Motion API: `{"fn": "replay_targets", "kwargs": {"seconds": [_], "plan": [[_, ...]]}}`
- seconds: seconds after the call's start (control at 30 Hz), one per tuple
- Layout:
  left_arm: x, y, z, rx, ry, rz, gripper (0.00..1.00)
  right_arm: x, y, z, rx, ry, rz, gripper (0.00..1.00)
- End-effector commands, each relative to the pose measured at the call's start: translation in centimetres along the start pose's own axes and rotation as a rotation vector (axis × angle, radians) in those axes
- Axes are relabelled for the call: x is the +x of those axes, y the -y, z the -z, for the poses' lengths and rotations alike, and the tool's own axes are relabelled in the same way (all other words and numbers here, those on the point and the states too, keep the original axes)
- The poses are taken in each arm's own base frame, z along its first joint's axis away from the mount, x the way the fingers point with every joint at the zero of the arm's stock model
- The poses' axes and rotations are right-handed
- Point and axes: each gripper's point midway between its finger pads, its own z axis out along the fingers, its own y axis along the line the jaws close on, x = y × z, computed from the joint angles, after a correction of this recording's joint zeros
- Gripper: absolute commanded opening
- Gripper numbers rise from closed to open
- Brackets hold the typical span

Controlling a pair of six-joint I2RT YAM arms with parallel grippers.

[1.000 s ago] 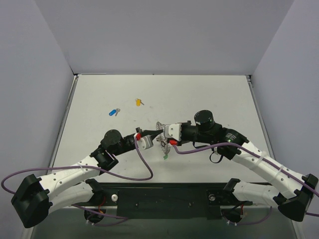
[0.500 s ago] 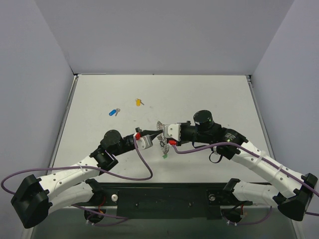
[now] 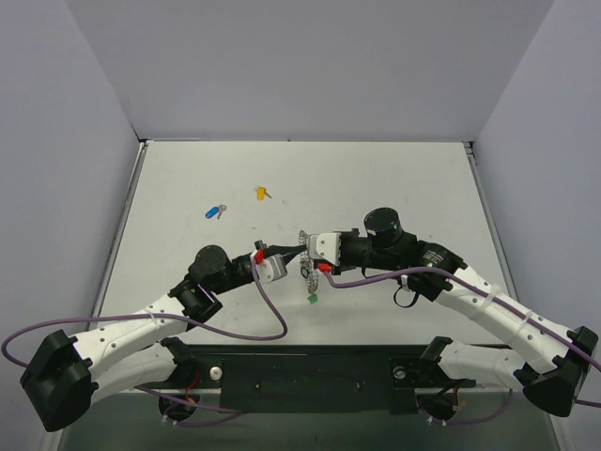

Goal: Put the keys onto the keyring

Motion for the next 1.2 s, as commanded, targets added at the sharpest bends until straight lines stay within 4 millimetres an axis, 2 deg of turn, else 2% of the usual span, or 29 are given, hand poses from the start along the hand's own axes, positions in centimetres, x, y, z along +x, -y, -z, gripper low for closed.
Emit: {"fn": "replay_targets", "kwargs": {"seconds": [0.0, 1.17], "plan": [[-5.22, -1.20, -0.01, -0.023, 0.179, -0.059, 0.00, -0.97, 0.01, -0.64, -0.004, 0.049, -0.008, 0.00], [-5.34, -0.59, -0.02, 0.018, 0.189, -0.055, 0.00, -1.31, 0.32, -0.36, -0.005, 0.074, -0.039, 0.00]]}}
